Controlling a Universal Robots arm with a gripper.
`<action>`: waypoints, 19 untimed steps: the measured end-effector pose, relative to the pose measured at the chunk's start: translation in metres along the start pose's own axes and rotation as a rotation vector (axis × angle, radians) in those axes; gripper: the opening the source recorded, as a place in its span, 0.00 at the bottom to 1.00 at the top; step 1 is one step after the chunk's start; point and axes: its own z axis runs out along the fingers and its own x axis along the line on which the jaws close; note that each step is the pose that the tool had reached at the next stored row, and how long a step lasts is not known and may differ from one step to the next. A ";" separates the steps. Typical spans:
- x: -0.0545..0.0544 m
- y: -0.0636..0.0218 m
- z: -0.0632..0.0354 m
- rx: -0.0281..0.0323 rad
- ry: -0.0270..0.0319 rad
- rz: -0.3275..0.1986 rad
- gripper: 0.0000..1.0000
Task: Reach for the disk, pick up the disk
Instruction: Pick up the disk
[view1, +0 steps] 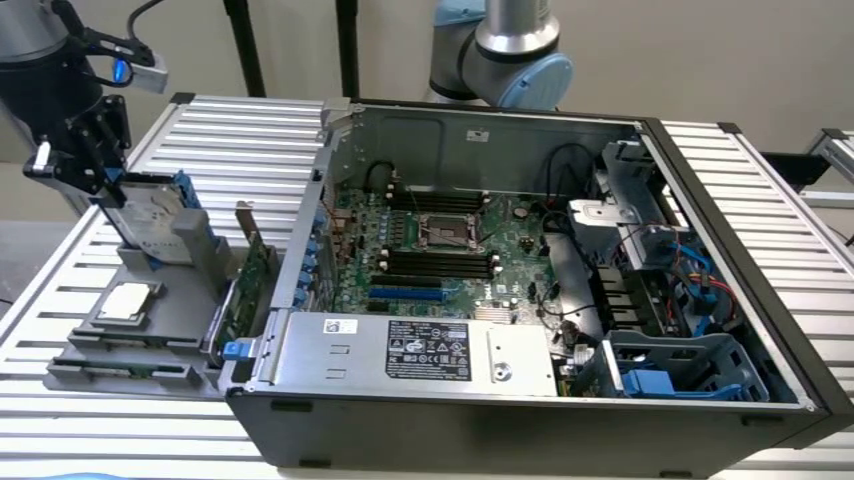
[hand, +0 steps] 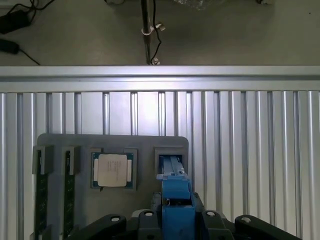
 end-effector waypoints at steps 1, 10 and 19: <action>0.000 0.0000 0.0000 0.0000 0.0000 0.000 0.33; -0.001 0.0000 0.0000 -0.0001 0.0000 0.000 0.33; -0.002 0.0001 -0.0063 -0.0001 0.0000 0.000 0.33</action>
